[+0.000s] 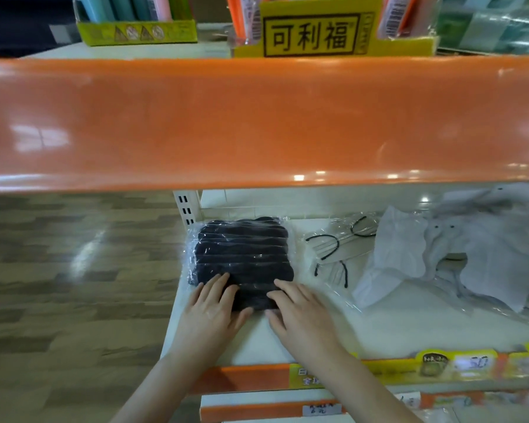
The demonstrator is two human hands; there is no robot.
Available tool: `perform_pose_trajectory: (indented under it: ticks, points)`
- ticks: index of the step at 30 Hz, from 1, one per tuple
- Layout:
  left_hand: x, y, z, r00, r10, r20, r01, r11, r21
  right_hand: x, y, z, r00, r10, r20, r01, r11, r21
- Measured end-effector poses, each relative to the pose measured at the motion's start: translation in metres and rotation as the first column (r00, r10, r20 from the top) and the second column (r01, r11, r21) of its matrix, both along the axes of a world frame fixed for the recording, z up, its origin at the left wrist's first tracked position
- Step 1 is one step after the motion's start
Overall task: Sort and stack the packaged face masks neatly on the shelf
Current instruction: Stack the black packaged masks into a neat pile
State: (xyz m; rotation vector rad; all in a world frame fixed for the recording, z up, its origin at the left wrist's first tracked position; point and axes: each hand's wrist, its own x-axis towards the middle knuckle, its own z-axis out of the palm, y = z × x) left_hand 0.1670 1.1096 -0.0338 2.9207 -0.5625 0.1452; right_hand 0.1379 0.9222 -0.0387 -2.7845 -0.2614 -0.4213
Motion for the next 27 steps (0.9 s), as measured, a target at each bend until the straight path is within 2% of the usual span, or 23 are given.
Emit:
perform_pose_trajectory:
  ticks: [8, 15, 23, 27]
  points:
    - [0.003, -0.004, -0.001, 0.998, 0.044, 0.034, -0.042, 0.997, -0.058, -0.002, 0.013, 0.000, 0.998, -0.065, -0.009, 0.064, 0.996, -0.066]
    - [0.003, -0.018, -0.003, 0.995, 0.043, 0.086, -0.035, 0.995, -0.097, -0.002, 0.013, -0.002, 0.999, -0.046, 0.018, 0.047, 0.997, -0.066]
    - [0.000, -0.073, 0.014, 0.988, -0.054, 0.145, 0.079, 0.981, -0.174, -0.004, -0.024, 0.020, 0.991, -0.083, 0.107, 0.086, 0.996, -0.026]
    - [-0.003, -0.114, 0.024, 0.979, -0.117, 0.167, 0.151, 0.966, -0.208, -0.007, -0.064, 0.024, 0.986, -0.130, 0.101, 0.129, 0.992, 0.016]
